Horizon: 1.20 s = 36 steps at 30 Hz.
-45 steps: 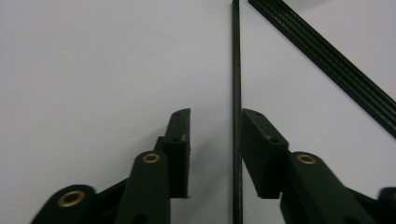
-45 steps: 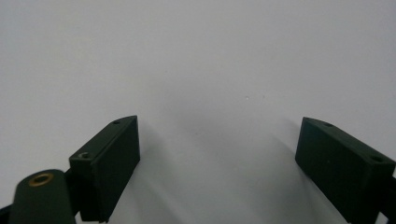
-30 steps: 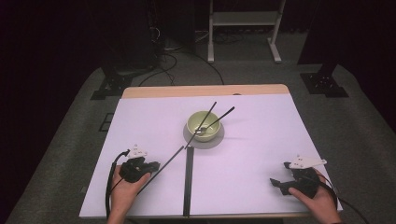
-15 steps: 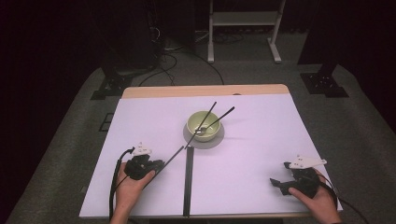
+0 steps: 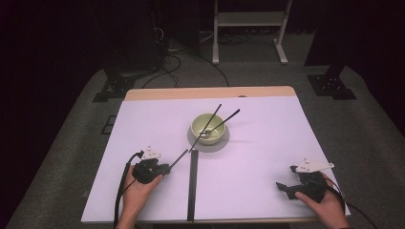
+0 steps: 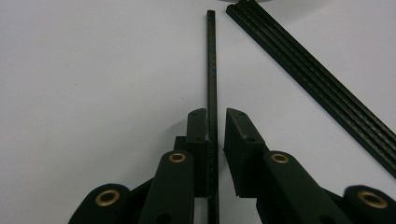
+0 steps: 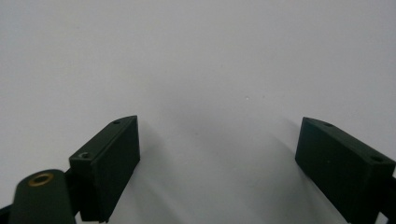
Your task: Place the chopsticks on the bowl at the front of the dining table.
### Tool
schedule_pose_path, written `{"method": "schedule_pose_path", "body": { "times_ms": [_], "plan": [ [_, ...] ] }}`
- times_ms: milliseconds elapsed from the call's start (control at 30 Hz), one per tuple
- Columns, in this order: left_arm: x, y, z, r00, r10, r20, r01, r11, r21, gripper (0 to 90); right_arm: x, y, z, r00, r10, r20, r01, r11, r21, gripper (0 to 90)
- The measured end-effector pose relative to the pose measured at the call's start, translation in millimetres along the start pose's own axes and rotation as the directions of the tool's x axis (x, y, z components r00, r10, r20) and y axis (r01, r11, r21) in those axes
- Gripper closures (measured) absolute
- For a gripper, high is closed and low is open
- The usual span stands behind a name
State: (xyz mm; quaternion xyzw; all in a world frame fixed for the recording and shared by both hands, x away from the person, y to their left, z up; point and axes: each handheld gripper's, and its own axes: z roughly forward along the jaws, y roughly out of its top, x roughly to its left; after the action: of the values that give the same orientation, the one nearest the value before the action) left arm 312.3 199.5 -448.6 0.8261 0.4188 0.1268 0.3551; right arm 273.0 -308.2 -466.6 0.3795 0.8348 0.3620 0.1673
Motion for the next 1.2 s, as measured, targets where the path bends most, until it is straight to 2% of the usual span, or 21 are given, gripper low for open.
{"method": "schedule_pose_path", "body": {
  "times_ms": [200, 400, 733, 1067, 1200],
  "plan": [
    [-0.9, -0.7, 1.0, 0.9997, -0.004, -0.023, 0.004, 1.0000, 0.000, 85.1, 0.0, 0.0, 0.0, 1.0000, 0.000, 0.000, 0.000, 1.000, 0.000, 12.2],
    [-2.4, -0.3, 1.1, 0.9992, -0.019, -0.036, 0.019, 0.9998, 0.002, 86.2, 0.1, 0.0, 0.0, 1.0000, -0.001, 0.001, 0.001, 1.000, 0.000, 12.2],
    [0.6, 0.4, -0.8, 0.9986, -0.050, -0.019, 0.049, 0.9988, -0.006, 86.4, 0.1, 0.0, 0.0, 1.0000, 0.000, 0.000, 0.000, 1.000, 0.000, 12.2],
    [4.6, 8.2, -12.8, 0.9968, -0.079, -0.007, 0.079, 0.9961, -0.039, 86.4, 0.0, 0.0, 0.0, 1.0000, 0.000, 0.000, 0.000, 1.000, 0.000, 12.2],
    [5.3, 12.8, -18.6, 0.9969, -0.078, -0.011, 0.078, 0.9958, -0.049, 86.3, 0.0, 0.0, 0.0, 1.0000, 0.000, 0.000, 0.000, 1.000, 0.000, 12.2]
  ]
}}
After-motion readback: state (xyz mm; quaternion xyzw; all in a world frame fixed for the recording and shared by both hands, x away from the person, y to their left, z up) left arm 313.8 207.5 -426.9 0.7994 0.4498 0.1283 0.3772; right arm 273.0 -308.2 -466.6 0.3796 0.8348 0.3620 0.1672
